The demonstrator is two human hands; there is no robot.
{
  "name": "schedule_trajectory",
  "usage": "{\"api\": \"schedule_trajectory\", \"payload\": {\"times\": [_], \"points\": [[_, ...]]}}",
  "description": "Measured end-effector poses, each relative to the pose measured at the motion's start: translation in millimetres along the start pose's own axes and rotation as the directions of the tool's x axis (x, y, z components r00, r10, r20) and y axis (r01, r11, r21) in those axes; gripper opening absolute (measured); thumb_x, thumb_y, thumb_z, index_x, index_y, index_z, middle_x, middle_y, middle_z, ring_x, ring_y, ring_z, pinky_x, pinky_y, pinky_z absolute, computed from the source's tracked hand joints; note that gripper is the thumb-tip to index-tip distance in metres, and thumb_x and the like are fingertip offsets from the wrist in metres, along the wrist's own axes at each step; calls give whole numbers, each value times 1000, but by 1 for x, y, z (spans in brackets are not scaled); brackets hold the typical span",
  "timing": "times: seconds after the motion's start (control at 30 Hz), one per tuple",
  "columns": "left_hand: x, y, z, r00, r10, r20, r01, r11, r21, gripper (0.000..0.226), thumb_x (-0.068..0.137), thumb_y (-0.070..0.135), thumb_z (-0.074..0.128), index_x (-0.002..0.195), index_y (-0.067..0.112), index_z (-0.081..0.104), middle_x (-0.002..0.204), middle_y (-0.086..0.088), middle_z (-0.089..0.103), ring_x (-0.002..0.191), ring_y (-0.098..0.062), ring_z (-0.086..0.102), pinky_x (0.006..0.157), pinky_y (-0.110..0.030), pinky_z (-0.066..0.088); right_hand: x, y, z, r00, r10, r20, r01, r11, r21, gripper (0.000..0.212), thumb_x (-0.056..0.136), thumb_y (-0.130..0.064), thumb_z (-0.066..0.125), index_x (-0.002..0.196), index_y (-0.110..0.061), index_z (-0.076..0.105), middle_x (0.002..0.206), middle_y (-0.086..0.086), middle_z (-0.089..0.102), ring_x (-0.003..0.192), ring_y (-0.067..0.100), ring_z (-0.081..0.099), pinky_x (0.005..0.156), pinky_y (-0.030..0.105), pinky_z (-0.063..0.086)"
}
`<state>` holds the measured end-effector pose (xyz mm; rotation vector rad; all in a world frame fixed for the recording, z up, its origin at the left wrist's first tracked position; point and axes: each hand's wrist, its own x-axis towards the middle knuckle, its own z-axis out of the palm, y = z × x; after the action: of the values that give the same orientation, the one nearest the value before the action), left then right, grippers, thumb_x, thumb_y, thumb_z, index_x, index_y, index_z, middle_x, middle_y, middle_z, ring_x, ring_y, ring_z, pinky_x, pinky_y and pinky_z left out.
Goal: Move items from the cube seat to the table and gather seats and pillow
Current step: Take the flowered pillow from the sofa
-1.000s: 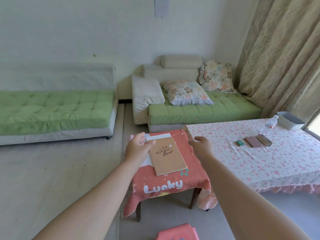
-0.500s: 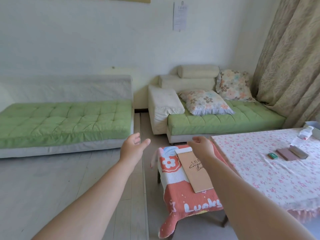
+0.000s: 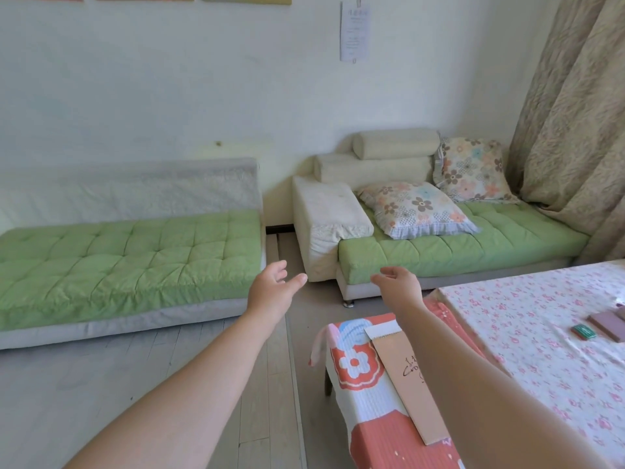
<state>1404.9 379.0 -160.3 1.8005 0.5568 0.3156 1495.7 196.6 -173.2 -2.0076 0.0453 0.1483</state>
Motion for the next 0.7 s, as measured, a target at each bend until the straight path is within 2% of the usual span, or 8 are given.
{"api": "schedule_trajectory", "payload": {"times": [0.33, 0.47, 0.6, 0.7], "points": [[132, 10, -4, 1000, -8, 3, 8, 1000, -15, 55, 87, 22, 64, 138, 11, 45, 139, -9, 52, 125, -20, 51, 94, -23, 35, 104, -41, 53, 999, 35, 1, -35, 999, -10, 41, 88, -21, 56, 127, -11, 53, 123, 7, 59, 96, 19, 54, 80, 30, 43], [196, 10, -9, 1000, 2, 15, -1, 999, -53, 56, 87, 22, 65, 138, 12, 45, 139, -10, 52, 123, -21, 53, 105, -35, 41, 148, -53, 82, 998, 57, -21, -57, 998, -28, 41, 89, -20, 56, 128, -10, 53, 126, 8, 59, 94, 18, 51, 80, 30, 42], [273, 9, -21, 997, 36, 63, -30, 995, -92, 56, 88, 20, 64, 139, 10, 43, 140, -11, 50, 124, -21, 51, 99, -29, 39, 204, -77, 118, 995, 55, -81, -58, 998, -35, 41, 90, -20, 56, 129, -10, 51, 127, 8, 58, 91, 17, 50, 79, 29, 40], [323, 7, -39, 995, 31, 100, -20, 994, -110, 57, 88, 20, 63, 140, 11, 42, 141, -10, 49, 124, -21, 51, 96, -28, 40, 240, -94, 149, 991, 72, -113, -76, 997, -31, 41, 90, -20, 56, 129, -10, 52, 127, 7, 58, 85, 16, 52, 70, 25, 40]]}}
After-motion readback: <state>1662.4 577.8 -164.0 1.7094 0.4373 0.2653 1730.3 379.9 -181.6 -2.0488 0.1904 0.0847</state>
